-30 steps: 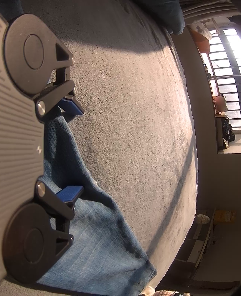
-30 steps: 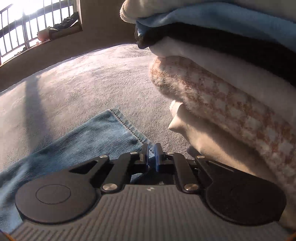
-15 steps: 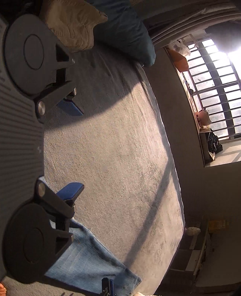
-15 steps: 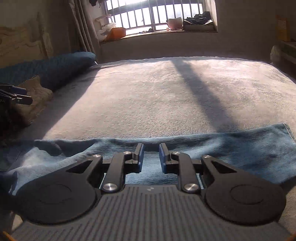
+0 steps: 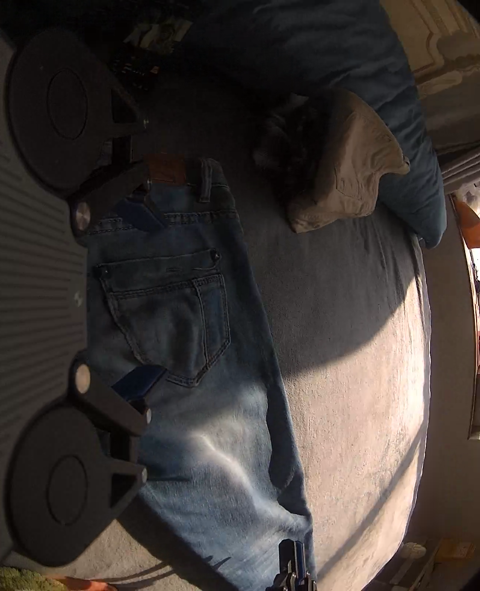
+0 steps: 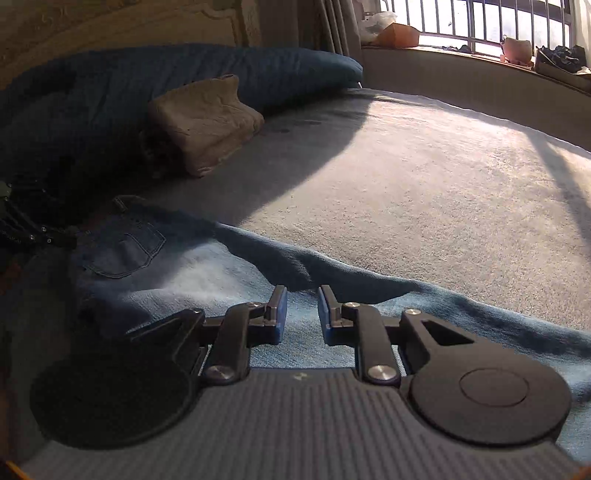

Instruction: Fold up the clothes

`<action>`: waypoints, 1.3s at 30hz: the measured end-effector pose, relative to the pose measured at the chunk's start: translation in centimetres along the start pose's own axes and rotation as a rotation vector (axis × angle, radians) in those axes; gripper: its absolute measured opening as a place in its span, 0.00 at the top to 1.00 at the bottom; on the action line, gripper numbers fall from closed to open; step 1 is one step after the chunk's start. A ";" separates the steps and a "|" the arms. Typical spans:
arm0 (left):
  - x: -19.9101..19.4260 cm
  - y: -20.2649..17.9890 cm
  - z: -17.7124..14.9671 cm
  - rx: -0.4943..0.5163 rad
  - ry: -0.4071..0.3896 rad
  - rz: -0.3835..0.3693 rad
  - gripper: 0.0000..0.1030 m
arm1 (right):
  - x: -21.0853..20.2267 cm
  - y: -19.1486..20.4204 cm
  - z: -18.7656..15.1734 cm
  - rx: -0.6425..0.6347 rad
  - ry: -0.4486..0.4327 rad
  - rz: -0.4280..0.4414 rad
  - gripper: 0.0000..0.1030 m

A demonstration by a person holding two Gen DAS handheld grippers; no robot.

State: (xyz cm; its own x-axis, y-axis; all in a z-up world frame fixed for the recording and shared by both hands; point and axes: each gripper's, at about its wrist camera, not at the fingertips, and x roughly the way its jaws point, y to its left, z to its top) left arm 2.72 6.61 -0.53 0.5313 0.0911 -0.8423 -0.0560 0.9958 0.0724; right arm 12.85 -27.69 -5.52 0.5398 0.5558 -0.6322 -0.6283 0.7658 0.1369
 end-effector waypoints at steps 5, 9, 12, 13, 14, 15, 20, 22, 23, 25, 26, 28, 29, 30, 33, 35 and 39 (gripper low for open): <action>-0.2 5.2 -4.4 -0.333 0.016 -0.079 0.21 | 2.0 2.8 3.7 -0.098 0.053 0.136 0.75; 0.6 8.1 -6.5 -0.556 -0.001 -0.166 0.19 | 5.1 6.2 7.2 -0.185 0.112 0.314 0.60; 1.5 10.0 -7.5 -0.682 -0.027 -0.230 0.19 | 8.6 8.7 9.8 -0.248 0.185 0.447 0.50; 1.7 10.5 -7.8 -0.715 -0.036 -0.244 0.19 | 10.2 9.5 10.6 -0.264 0.217 0.485 0.48; 2.1 11.0 -8.1 -0.743 -0.039 -0.255 0.18 | 11.8 10.2 11.4 -0.269 0.246 0.512 0.46; 2.6 11.4 -8.5 -0.770 -0.041 -0.266 0.18 | 13.5 10.9 12.3 -0.276 0.274 0.536 0.46; 4.5 13.3 -10.3 -0.875 -0.049 -0.313 0.19 | 21.4 13.9 15.8 -0.294 0.370 0.589 0.42; 4.9 13.7 -10.7 -0.882 -0.063 -0.329 0.19 | 24.2 14.8 16.6 -0.279 0.395 0.605 0.42; 5.0 13.9 -10.8 -0.885 -0.072 -0.338 0.19 | 25.8 15.2 16.8 -0.266 0.410 0.615 0.42; 5.2 14.3 -10.9 -0.889 -0.092 -0.356 0.19 | 28.4 15.9 16.7 -0.251 0.448 0.637 0.42; 5.4 14.5 -11.0 -0.888 -0.103 -0.366 0.19 | 29.6 16.3 16.6 -0.247 0.467 0.647 0.42; 5.6 14.6 -11.1 -0.883 -0.126 -0.380 0.20 | 31.5 17.0 16.2 -0.255 0.511 0.654 0.43; 5.7 14.7 -11.2 -0.881 -0.137 -0.387 0.20 | 32.5 17.3 16.0 -0.259 0.532 0.658 0.43; 5.8 14.8 -11.3 -0.880 -0.150 -0.393 0.20 | 33.3 17.6 15.8 -0.265 0.551 0.666 0.42; 6.1 14.9 -11.6 -0.875 -0.187 -0.409 0.21 | 34.4 18.0 16.1 -0.265 0.594 0.712 0.44; 6.3 14.8 -11.3 -0.853 -0.202 -0.402 0.25 | 34.8 18.1 16.2 -0.264 0.632 0.742 0.50; 6.7 14.5 -10.7 -0.822 -0.224 -0.369 0.41 | 35.3 18.3 16.3 -0.266 0.670 0.765 0.62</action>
State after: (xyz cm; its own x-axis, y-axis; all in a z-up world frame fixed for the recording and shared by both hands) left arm -3.55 21.55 -10.84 0.7806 -0.1458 -0.6079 -0.3870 0.6509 -0.6531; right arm 29.51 11.20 -12.92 -0.4226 0.5066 -0.7516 -0.8176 0.1448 0.5573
